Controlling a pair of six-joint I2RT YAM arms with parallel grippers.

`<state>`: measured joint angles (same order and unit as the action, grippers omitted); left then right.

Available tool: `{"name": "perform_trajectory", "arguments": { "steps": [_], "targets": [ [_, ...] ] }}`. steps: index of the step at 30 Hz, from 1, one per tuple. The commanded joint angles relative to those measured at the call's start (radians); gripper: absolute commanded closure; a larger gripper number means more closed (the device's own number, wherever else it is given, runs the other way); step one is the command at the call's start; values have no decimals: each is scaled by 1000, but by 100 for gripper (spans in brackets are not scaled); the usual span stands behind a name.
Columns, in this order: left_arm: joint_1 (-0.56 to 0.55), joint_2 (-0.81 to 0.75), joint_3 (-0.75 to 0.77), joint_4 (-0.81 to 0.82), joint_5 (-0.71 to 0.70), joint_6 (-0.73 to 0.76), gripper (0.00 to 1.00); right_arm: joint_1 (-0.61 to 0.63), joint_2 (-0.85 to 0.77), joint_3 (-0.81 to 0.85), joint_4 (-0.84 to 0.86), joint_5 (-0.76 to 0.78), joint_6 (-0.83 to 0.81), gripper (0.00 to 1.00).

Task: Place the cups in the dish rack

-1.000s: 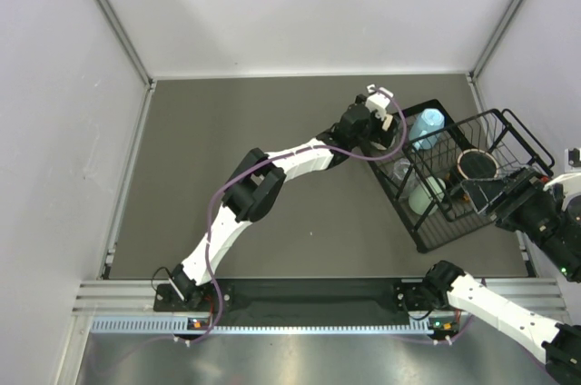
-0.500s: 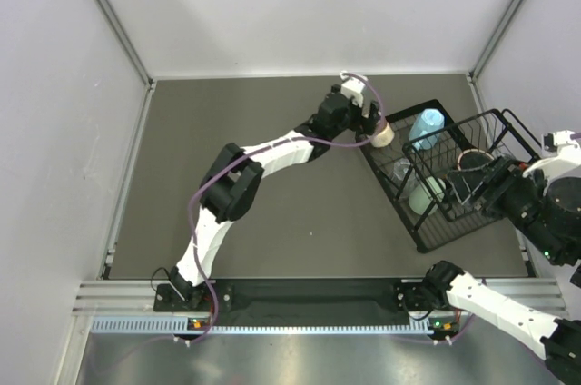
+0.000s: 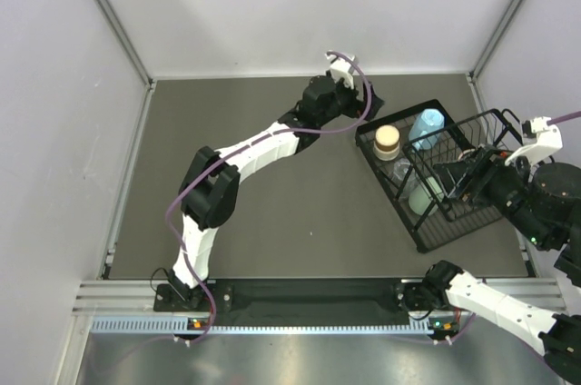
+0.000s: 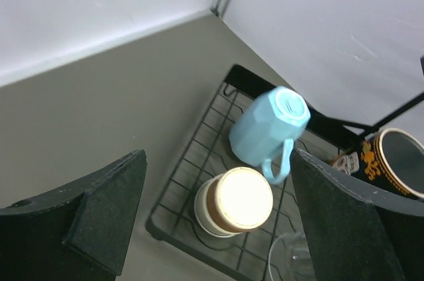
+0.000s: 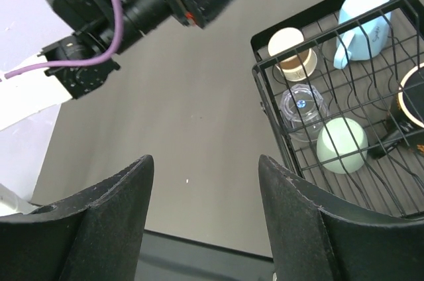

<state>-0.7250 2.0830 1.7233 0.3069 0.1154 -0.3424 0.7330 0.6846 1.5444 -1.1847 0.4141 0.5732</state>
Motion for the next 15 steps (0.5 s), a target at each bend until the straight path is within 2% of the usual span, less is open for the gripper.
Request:
{"name": "perform_trajectory", "arguments": {
  "steps": [1, 11, 15],
  "targets": [
    [-14, -5, -4, -20, -25, -52, 8, 9, -2, 5, 37, -18, -4, 35],
    [-10, -24, 45, -104, -45, -92, 6, 11, -14, -40, 23, -24, 5, 35],
    [-11, 8, 134, -251, -56, -79, 4, 9, 4, -38, 43, -38, -10, 35]
  ]
}}
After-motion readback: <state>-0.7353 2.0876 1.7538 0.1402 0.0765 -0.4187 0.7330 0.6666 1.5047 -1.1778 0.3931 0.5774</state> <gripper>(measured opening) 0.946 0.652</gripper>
